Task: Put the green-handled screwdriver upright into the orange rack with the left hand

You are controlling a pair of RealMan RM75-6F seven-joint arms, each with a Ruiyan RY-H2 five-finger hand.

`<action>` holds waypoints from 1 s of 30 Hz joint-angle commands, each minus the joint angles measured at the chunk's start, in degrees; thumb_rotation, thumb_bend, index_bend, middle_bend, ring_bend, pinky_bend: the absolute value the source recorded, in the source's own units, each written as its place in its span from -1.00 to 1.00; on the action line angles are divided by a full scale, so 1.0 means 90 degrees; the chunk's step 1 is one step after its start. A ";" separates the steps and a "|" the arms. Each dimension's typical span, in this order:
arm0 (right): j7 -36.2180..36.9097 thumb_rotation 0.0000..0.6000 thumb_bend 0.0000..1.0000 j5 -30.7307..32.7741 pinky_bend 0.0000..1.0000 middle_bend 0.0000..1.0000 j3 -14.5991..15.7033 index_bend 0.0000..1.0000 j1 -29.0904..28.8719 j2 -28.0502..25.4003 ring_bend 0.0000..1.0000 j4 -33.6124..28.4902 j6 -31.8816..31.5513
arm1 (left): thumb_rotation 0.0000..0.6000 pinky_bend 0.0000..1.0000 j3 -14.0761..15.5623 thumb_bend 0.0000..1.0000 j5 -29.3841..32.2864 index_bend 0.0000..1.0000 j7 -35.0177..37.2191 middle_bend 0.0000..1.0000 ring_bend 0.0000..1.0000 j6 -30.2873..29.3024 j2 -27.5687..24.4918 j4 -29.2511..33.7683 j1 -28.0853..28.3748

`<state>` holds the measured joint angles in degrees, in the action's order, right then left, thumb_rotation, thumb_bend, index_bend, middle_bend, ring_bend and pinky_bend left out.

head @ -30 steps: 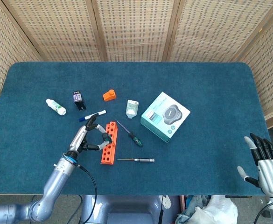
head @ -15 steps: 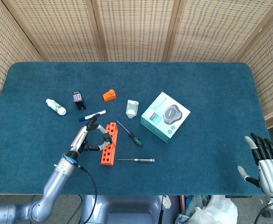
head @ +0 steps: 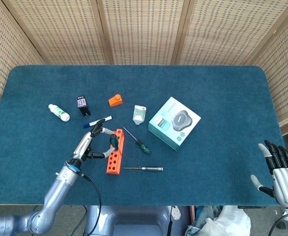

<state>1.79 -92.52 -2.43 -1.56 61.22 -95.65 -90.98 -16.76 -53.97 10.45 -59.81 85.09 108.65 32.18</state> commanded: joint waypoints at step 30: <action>0.0008 1.00 -0.48 0.0015 -1.00 -1.00 -0.0005 -1.00 -0.0001 -0.0017 -1.00 0.0000 0.0012 | 1.00 -1.00 -0.0217 -0.29 -0.0660 -0.66 0.0648 -1.00 -1.00 0.0311 -0.1674 0.1371 -0.0308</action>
<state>1.86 -92.39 -2.48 -1.56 61.07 -95.65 -90.88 -18.42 -58.95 15.76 -56.19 71.26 119.94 30.18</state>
